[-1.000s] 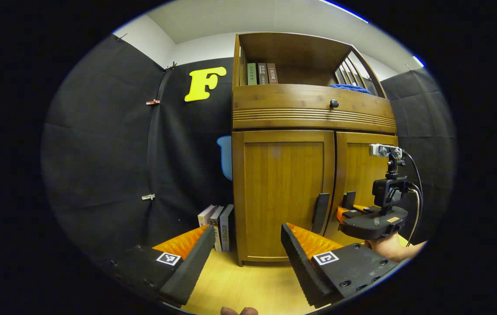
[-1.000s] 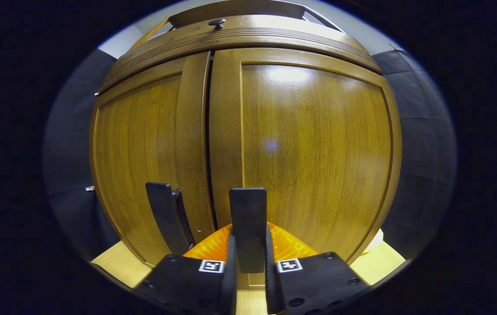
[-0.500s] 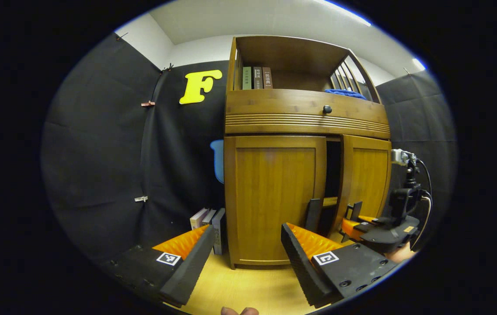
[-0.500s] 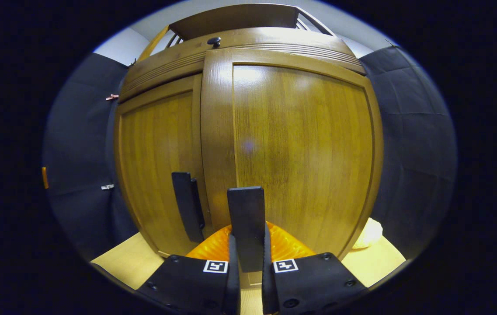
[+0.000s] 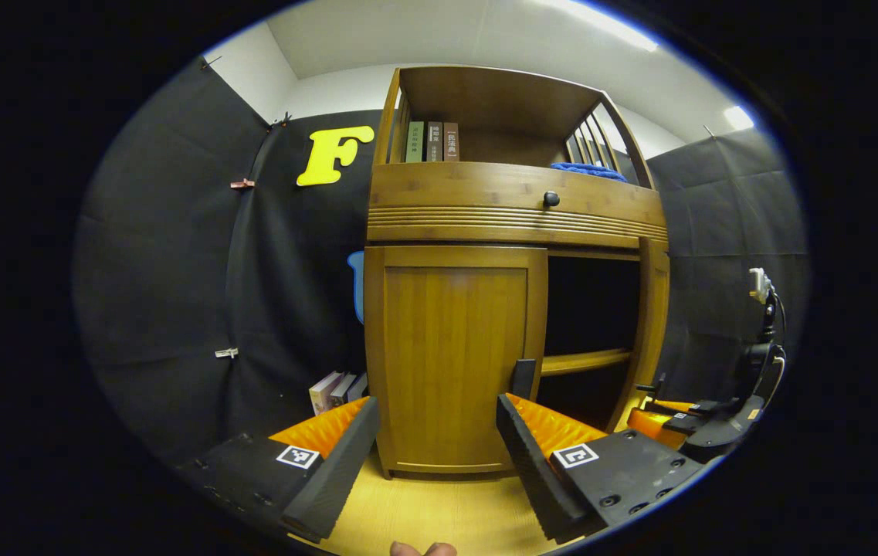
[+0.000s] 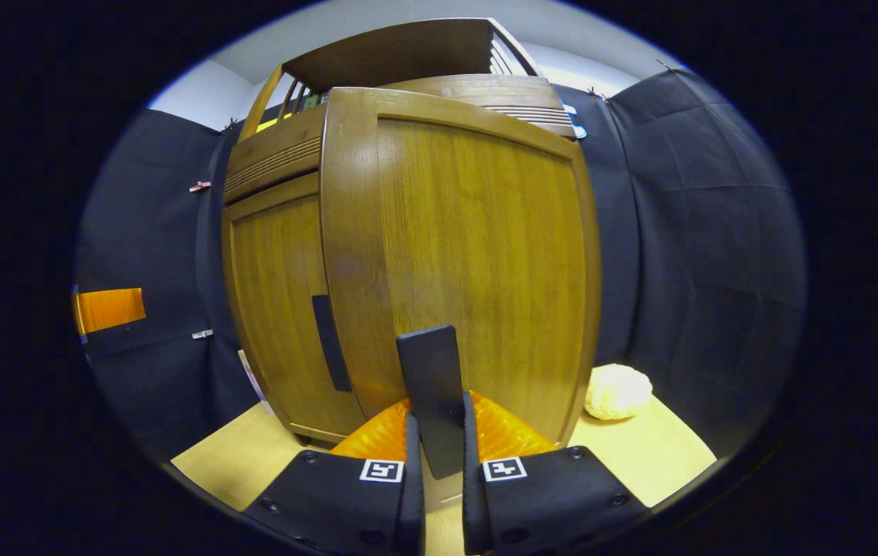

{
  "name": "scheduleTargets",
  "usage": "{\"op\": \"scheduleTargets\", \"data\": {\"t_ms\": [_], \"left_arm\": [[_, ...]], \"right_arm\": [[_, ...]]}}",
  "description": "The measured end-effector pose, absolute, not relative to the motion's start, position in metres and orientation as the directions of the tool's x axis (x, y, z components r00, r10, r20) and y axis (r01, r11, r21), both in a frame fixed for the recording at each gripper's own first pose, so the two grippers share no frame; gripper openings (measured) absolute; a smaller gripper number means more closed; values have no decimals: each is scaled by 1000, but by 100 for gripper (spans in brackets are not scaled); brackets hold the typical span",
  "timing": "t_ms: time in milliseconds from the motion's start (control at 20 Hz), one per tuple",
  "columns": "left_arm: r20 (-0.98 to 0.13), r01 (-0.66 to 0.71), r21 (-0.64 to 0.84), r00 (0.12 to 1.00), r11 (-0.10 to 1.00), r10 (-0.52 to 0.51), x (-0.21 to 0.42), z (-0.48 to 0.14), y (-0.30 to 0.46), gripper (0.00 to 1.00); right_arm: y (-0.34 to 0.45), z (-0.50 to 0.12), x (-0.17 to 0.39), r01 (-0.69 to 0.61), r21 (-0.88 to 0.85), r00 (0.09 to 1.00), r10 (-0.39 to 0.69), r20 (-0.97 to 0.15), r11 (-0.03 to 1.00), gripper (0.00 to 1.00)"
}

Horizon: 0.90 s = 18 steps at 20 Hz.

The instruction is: Open the right door of the double-door shoe cabinet with the right hand, and open the left door with the left hand.

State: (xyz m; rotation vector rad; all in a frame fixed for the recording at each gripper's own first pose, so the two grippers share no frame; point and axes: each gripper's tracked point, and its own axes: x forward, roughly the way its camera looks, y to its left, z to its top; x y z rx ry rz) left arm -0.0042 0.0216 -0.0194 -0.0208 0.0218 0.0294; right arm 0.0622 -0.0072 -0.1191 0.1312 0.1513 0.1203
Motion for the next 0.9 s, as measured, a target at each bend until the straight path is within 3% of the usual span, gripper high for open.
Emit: {"op": "scheduleTargets", "data": {"t_ms": [200, 250, 500, 550, 600, 900], "left_arm": [[-21, -6, -21, 1000, 1000, 5, -1, -20, 11, 94], [-20, 0, -21, 1000, 1000, 0, -1, -19, 8, 94], [-22, 44, -29, 999, 999, -45, 4, -22, -11, 94], [-23, 53, -29, 998, 998, -53, 5, -23, -15, 94], [-23, 62, -30, 998, 998, -62, 5, -24, -19, 94], [-47, 84, -22, 995, 996, -85, 10, -28, -42, 92]], "right_arm": [[-31, -118, 43, -56, 155, 985, 80, -150, 986, 19], [-37, -118, 38, -42, 158, 986, 66, -154, 987, 22], [-69, -116, 18, 24, 142, 986, 0, -167, 990, 22], [-77, -115, 15, 41, 150, 986, -16, -166, 988, 18], [-84, -113, 13, 53, 156, 986, -27, -165, 986, 22], [-119, -110, 3, 67, 172, 981, -33, -191, 983, 21]]}}
